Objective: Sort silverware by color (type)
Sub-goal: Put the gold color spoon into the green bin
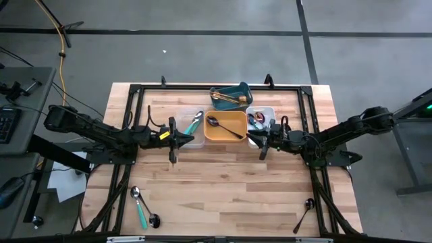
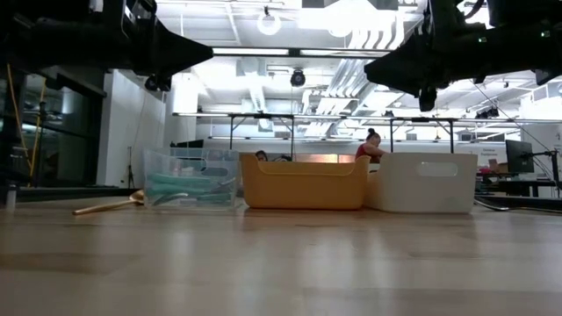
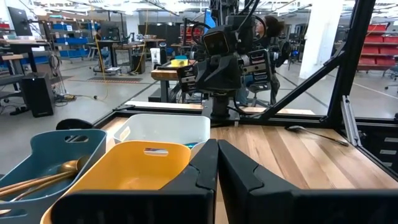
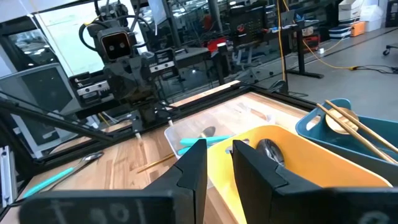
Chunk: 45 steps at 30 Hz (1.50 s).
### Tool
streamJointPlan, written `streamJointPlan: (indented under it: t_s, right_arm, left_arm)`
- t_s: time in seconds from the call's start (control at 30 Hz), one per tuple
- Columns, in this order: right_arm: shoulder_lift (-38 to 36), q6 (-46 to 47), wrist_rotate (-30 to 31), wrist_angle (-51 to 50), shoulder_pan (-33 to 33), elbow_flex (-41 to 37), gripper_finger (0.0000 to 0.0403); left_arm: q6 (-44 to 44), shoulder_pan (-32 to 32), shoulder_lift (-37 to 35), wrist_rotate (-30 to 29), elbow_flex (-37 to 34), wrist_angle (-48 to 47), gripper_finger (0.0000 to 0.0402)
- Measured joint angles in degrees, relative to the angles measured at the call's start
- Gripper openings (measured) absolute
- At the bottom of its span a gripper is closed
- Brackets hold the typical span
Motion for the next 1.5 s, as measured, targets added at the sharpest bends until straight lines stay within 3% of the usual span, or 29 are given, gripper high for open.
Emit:
streamJointPlan:
  t_s: [0.37,0.57,0.8,1.0,1.13,1.27,1.37,1.5]
  right_arm:
    - [0.0,0.0,0.0,0.0,0.0,0.0,0.0071]
    - [0.0,0.0,0.1,0.0,0.0,0.0,0.0071]
    - [0.0,-0.4,0.1,-0.2,0.0,0.0,0.0071]
    - [0.0,-0.4,0.1,-0.2,0.0,0.0,0.0071]
    - [0.0,-0.4,0.1,-0.2,0.0,0.0,0.0071]
    - [0.0,-0.4,0.1,-0.2,0.0,0.0,0.0071]
    - [0.0,-0.4,0.1,-0.2,0.0,0.0,0.0071]
    - [0.0,-0.3,0.1,-0.2,0.0,0.0,0.0071]
  left_arm:
    - [-0.1,0.0,0.0,0.0,0.0,-0.4,0.0005]
    - [0.0,-0.2,0.0,0.4,0.0,-5.3,0.0005]
    - [3.5,-2.4,0.0,9.0,-0.1,-7.8,0.0005]
    - [-1.1,-5.2,-0.4,8.7,0.1,-8.5,0.0015]
    - [-8.0,-8.7,-0.9,8.6,5.0,-24.3,0.0054]
    - [-8.8,-13.5,1.0,5.4,16.6,-52.4,0.0103]
    - [-3.7,-16.8,4.4,2.6,24.7,-68.0,0.0127]
    - [8.4,-19.4,9.8,-2.0,31.3,-81.8,0.0137]
